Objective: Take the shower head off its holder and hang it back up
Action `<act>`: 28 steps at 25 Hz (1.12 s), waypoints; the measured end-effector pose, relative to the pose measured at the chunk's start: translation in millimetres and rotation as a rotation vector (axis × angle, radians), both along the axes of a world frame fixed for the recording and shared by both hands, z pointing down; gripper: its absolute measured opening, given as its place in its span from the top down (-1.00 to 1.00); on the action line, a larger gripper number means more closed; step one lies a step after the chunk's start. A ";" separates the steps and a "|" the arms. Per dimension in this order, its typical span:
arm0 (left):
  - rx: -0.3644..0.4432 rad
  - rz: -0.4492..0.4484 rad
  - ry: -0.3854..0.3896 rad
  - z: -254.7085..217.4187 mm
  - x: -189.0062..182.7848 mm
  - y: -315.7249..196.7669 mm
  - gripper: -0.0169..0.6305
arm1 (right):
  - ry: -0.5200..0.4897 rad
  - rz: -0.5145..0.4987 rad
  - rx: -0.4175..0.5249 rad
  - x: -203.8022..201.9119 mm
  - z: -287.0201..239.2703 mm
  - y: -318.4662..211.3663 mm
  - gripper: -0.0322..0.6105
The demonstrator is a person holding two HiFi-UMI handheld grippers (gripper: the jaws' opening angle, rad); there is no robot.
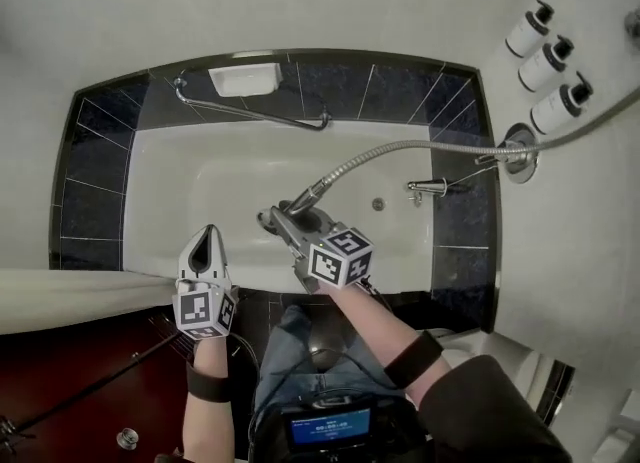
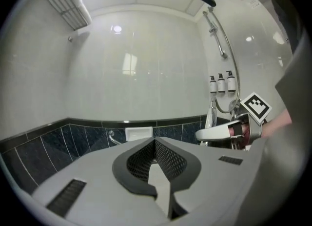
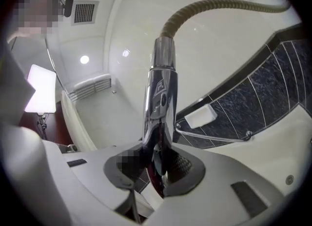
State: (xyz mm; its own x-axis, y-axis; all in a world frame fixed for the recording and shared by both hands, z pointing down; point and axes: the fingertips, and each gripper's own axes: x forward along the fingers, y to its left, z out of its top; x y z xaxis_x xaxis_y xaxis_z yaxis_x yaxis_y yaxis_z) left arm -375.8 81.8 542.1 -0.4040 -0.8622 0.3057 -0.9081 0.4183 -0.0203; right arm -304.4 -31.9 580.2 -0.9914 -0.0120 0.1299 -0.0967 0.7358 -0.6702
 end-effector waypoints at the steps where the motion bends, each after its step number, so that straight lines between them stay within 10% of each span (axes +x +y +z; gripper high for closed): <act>1: 0.008 -0.004 -0.010 -12.8 -0.4 2.1 0.95 | -0.013 -0.004 -0.002 -3.7 -21.2 1.6 0.57; 12: 0.136 0.026 -0.189 -150.7 0.8 -5.9 0.62 | -0.158 -0.048 0.005 -45.1 -208.7 -1.0 0.57; 23: 0.114 0.043 -0.428 -217.8 4.9 -24.7 -0.29 | -0.283 -0.042 -0.049 -57.2 -324.1 -4.5 0.57; 28: 0.067 0.039 -0.614 -250.9 6.7 -40.9 -0.36 | -0.337 -0.038 -0.105 -60.2 -358.8 -2.9 0.57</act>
